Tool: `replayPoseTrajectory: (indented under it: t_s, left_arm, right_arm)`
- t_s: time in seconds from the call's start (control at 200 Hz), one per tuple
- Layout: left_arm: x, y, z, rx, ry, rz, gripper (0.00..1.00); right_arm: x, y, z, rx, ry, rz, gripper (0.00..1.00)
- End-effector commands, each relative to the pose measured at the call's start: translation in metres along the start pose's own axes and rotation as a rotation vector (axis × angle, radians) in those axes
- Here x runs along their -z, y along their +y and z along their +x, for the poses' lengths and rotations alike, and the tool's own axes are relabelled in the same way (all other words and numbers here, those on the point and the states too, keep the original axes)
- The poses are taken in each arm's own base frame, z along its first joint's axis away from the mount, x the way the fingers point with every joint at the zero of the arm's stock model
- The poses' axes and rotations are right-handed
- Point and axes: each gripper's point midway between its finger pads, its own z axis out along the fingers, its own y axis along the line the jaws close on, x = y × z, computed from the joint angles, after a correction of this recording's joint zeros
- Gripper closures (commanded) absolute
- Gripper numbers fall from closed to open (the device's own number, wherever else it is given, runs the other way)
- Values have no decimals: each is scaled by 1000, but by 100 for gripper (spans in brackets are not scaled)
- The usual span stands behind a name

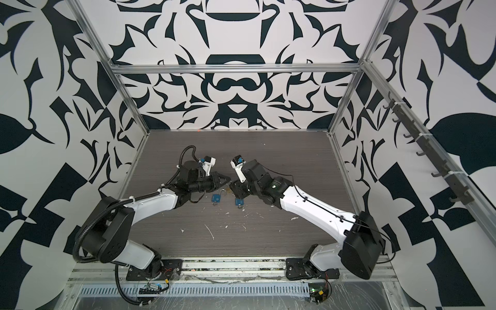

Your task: Lock with the key

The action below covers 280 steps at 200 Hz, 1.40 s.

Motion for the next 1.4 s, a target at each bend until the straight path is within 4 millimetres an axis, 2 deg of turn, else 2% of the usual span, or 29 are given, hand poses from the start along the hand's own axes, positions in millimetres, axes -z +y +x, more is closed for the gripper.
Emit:
replayPoseTrajectory:
  t_s: [0.0,0.22,0.3,0.47,0.635,0.815,1.075,1.21,1.32,1.395]
  left_arm:
    - [14,-17,-14,-28,-80,20,100]
    - [25,-22,-31,-35,-155,29,100]
    - [27,-27,-35,-35,-169,54,100]
    - [30,-32,-37,-32,-180,72,100]
    - [33,-33,-37,-26,-189,78,100]
    - [35,-34,-37,-15,-207,89,100]
    - [40,-34,-39,4,-219,116,100]
    - [42,-33,-40,25,-229,131,100]
    - [42,-33,-40,41,-233,153,100]
    - [42,-33,-38,46,-232,165,100]
  right_arm:
    - [15,17,-19,-173,-60,-100,43]
    - [24,54,-24,-400,-70,-353,45]
    - [26,62,-24,-453,-96,-433,45]
    - [30,65,-21,-453,-120,-477,45]
    - [19,69,-12,-495,-106,-537,45]
    - [14,76,-14,-543,-115,-610,42]
    - [4,73,-6,-567,-84,-593,41]
    - [-3,73,0,-595,-71,-603,43]
    - [-10,70,1,-624,-73,-600,50]
    - [-12,70,2,-632,-66,-602,51]
